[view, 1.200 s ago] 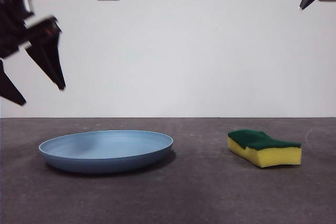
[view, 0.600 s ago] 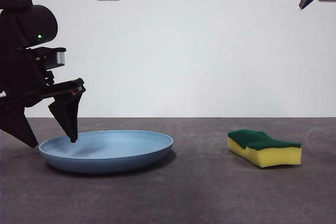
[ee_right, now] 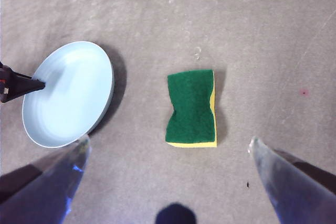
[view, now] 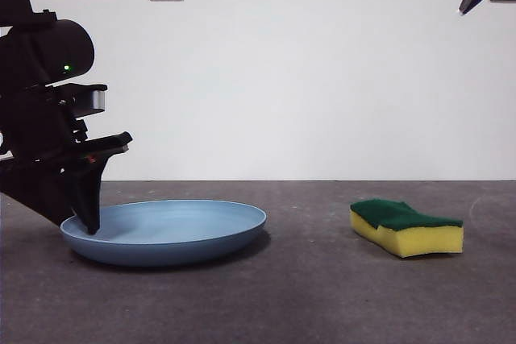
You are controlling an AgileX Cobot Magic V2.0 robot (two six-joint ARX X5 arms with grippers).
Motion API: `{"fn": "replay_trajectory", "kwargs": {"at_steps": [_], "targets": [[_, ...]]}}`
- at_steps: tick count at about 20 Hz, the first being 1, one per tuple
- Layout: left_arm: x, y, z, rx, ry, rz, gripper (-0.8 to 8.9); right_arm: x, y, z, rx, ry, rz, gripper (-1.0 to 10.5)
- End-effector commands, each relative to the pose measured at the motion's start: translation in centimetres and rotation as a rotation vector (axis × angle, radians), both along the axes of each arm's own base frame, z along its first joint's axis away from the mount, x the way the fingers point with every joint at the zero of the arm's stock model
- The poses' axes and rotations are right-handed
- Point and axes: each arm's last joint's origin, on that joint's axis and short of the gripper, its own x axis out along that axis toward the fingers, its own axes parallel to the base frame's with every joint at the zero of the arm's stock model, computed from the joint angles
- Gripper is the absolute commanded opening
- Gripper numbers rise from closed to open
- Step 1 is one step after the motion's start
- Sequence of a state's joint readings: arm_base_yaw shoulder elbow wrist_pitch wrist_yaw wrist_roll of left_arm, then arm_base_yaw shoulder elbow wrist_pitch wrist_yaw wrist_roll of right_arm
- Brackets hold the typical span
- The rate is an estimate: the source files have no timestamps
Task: Pick up the plate,pick up the cloth,clean the plate with the cloth
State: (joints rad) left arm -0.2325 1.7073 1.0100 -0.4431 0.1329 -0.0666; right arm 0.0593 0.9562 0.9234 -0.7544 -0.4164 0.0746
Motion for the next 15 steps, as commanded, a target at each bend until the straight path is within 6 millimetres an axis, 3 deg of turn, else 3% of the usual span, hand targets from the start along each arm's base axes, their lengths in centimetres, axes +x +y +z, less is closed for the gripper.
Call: {"fn": "replay_trajectory", "kwargs": {"at_steps": [1,7,12,15], "targets": [[0.0,-0.2,-0.2,0.007,0.002,-0.021,-0.08,0.2,0.1,0.3,0.008,-0.029,0.001,5.3],[-0.1,-1.3,2.7,-0.001,-0.033,-0.058,-0.08,1.2,2.0,0.3,0.004,-0.089,0.096,5.3],[-1.2,-1.7,6.8,-0.014,-0.128,-0.1,-0.08,4.1,5.5,-0.8,-0.154,-0.046,0.122,5.3],[-2.3,-1.4,8.9,-0.027,-0.182,-0.099,-0.08,6.3,7.8,-2.6,-0.261,0.016,0.141,5.1]]}}
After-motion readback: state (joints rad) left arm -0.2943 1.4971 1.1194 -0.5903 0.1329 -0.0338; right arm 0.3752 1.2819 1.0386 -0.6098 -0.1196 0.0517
